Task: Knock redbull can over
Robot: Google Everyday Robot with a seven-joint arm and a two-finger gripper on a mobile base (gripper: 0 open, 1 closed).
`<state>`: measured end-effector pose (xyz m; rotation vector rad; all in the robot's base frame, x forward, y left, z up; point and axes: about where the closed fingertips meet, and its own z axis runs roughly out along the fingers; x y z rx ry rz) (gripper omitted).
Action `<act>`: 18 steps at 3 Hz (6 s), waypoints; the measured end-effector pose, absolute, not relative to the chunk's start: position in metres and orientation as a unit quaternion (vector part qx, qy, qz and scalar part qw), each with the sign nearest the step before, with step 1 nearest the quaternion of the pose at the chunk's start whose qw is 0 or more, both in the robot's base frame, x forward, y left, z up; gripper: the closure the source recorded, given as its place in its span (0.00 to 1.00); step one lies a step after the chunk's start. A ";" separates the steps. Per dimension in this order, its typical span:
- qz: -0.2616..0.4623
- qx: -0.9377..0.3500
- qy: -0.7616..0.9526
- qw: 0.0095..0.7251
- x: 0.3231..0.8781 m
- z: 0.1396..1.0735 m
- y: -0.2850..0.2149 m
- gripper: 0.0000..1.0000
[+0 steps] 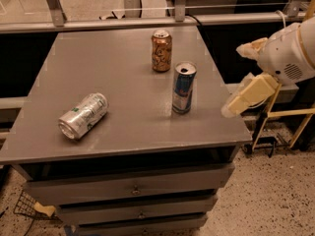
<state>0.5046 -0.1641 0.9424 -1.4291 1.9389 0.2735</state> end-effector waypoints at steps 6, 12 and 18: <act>0.309 -0.478 0.650 0.504 0.545 0.900 -0.086 0.00; 0.299 -0.538 0.605 0.505 0.562 0.924 -0.082 1.00; 0.134 -0.845 0.514 0.060 0.568 0.849 -0.028 1.00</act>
Offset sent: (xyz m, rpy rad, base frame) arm 0.0237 0.0163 -0.0200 0.1552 -0.0026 -0.0138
